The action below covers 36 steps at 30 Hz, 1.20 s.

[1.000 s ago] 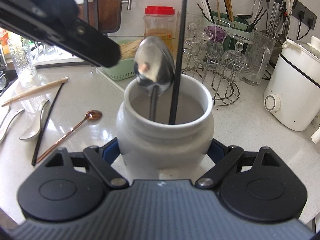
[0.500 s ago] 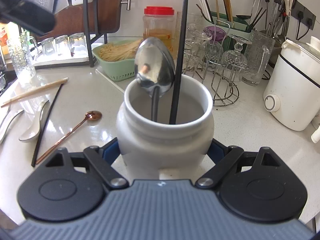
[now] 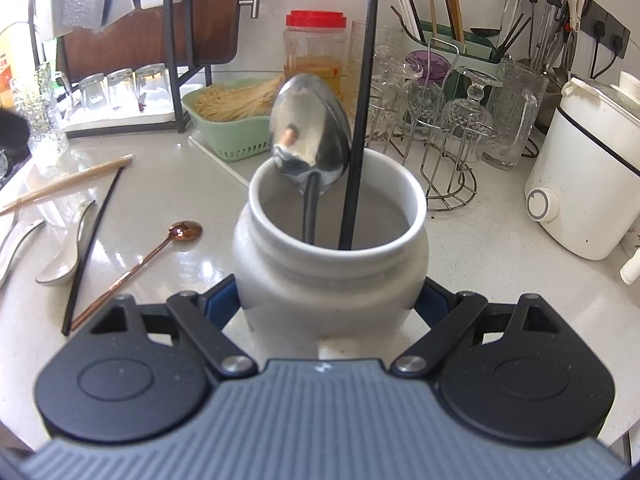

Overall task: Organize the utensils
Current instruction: 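Move the left tool back toward the remaining utensils on the counter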

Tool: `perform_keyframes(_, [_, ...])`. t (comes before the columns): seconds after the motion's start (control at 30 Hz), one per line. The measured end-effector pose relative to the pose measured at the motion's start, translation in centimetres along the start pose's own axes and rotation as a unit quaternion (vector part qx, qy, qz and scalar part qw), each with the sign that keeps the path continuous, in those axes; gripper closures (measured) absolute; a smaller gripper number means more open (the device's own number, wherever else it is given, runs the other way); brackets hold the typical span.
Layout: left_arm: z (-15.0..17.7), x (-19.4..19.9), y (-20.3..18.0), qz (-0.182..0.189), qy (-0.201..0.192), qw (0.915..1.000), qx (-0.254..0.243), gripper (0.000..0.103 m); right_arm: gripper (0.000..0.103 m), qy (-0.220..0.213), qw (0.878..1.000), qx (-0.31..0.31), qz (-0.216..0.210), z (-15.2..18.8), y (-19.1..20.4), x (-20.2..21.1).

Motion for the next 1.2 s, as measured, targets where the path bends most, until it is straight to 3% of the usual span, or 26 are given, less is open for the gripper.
perform_keyframes(0.1, [0.6, -0.1, 1.3, -0.006, 0.000, 1.0000, 0.006, 0.063, 0.011, 0.001, 1.000, -0.003, 0.004, 0.0, 0.0, 0.0])
perform_keyframes(0.37, [2.8, -0.2, 5.7, -0.031, -0.008, 0.9993, 0.020, 0.062, 0.011, -0.009, 1.000, -0.008, 0.012, 0.1, 0.1, 0.0])
perform_keyframes(0.5, [3.7, -0.3, 9.7, -0.053, -0.003, 0.9973, 0.050, 0.062, 0.011, -0.012, 1.000, -0.010, 0.019, 0.2, 0.3, 0.1])
perform_keyframes(0.63, [4.0, -1.1, 13.9, -0.079, 0.009, 0.9958, 0.045, 0.062, 0.011, -0.011, 0.999, -0.014, 0.027, 0.2, 0.4, 0.0])
perform_keyframes(0.77, [3.8, -2.6, 17.5, -0.090, 0.026, 0.9956, 0.005, 0.063, 0.011, -0.011, 0.999, -0.019, 0.037, 0.1, 0.6, 0.0])
perform_keyframes(0.87, [3.2, -4.0, 18.9, -0.079, 0.037, 0.9958, -0.027, 0.063, 0.011, -0.012, 0.999, -0.024, 0.047, 0.2, 0.8, -0.1])
perform_keyframes(1.2, [1.3, -9.8, 17.8, -0.026, 0.053, 0.9899, -0.128, 0.064, 0.011, -0.013, 0.996, -0.036, 0.077, 0.2, 1.1, -0.1])
Point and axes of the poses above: each gripper's, at about its wrist camera, not at the fingertips, and x roughly against the way its jaws point, y to its left, z to its underside, the point moved 7 cm from there along -x, roughly the way its jaws point, and after that the axes turned 7 degrees about -y, right-handed, at the moved point
